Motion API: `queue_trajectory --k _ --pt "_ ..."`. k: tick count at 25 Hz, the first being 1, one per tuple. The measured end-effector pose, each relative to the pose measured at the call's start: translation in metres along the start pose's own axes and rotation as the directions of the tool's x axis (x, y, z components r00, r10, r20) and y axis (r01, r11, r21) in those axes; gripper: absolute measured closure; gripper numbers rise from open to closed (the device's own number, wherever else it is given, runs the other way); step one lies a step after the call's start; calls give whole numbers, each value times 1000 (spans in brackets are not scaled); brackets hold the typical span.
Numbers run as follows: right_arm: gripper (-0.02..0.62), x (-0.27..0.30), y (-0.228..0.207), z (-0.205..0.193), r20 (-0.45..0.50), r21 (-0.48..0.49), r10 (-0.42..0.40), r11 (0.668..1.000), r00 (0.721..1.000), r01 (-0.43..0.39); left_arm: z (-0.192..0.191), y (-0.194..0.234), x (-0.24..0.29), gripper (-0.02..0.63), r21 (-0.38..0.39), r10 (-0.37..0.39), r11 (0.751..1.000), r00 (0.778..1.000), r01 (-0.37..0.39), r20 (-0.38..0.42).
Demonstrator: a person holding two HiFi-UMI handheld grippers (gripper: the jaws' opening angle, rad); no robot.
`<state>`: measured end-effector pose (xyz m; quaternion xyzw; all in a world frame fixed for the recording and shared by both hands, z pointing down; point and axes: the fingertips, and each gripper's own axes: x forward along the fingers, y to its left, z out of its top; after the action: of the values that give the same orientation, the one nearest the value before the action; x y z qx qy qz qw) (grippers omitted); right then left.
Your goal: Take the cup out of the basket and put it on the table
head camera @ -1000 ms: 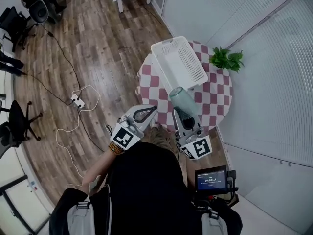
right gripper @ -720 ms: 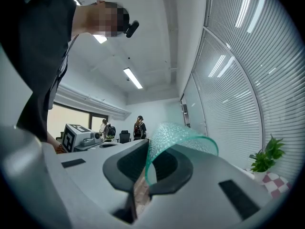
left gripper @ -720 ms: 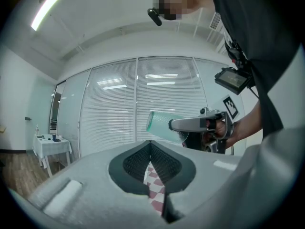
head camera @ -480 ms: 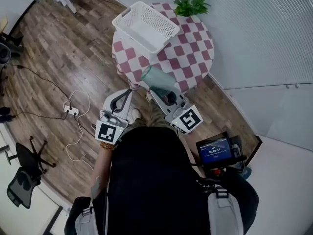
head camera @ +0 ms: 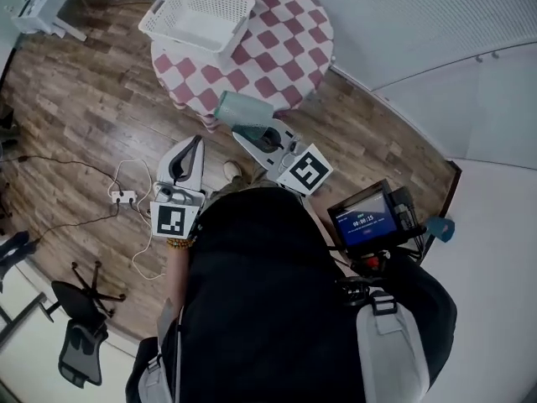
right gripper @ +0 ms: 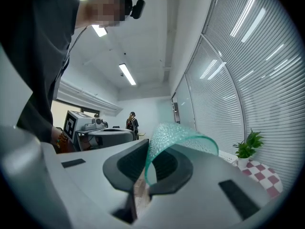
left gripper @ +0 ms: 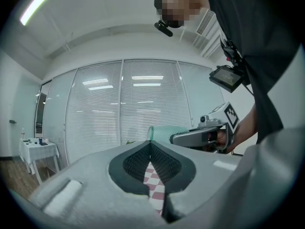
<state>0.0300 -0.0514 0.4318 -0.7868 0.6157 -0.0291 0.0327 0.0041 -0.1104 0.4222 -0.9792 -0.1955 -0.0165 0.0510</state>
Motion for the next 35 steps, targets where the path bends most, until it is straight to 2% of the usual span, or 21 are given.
queue_trajectory --k 4,10,15,18,20,22,24,31,35 --pt "572 -12 0 -3 5 -5 -9 1000 1000 9 -1 -15 5 601 15 -32 999 999 32 2" --pt "572 -21 5 -8 -4 3 -31 1000 1000 31 -4 -33 4 601 -29 -63 998 998 62 -8" --pt "572 -32 -6 2 17 -14 -5 1000 1000 6 -9 -49 19 601 4 -84 996 996 85 -36" --pt "572 -43 -19 4 21 -47 44 998 999 -43 -9 -54 32 601 13 -16 1000 999 16 -47" --pt "572 -55 -44 5 10 -111 47 993 999 -46 -4 -55 57 601 -11 60 998 998 -60 -25" --pt "574 -73 -75 11 30 -121 1 993 1000 3 0 -63 86 601 -51 125 991 992 -125 10" --pt "572 -80 -92 13 42 -112 -47 992 998 52 -6 -66 100 601 -70 162 985 987 -161 12" --pt "572 -70 -111 -8 -20 -178 -87 980 996 82 -18 -59 119 601 -76 209 975 978 -207 7" --pt "572 -60 -101 -10 -17 -212 -59 976 998 54 -19 -57 110 601 -98 215 972 976 -212 21"
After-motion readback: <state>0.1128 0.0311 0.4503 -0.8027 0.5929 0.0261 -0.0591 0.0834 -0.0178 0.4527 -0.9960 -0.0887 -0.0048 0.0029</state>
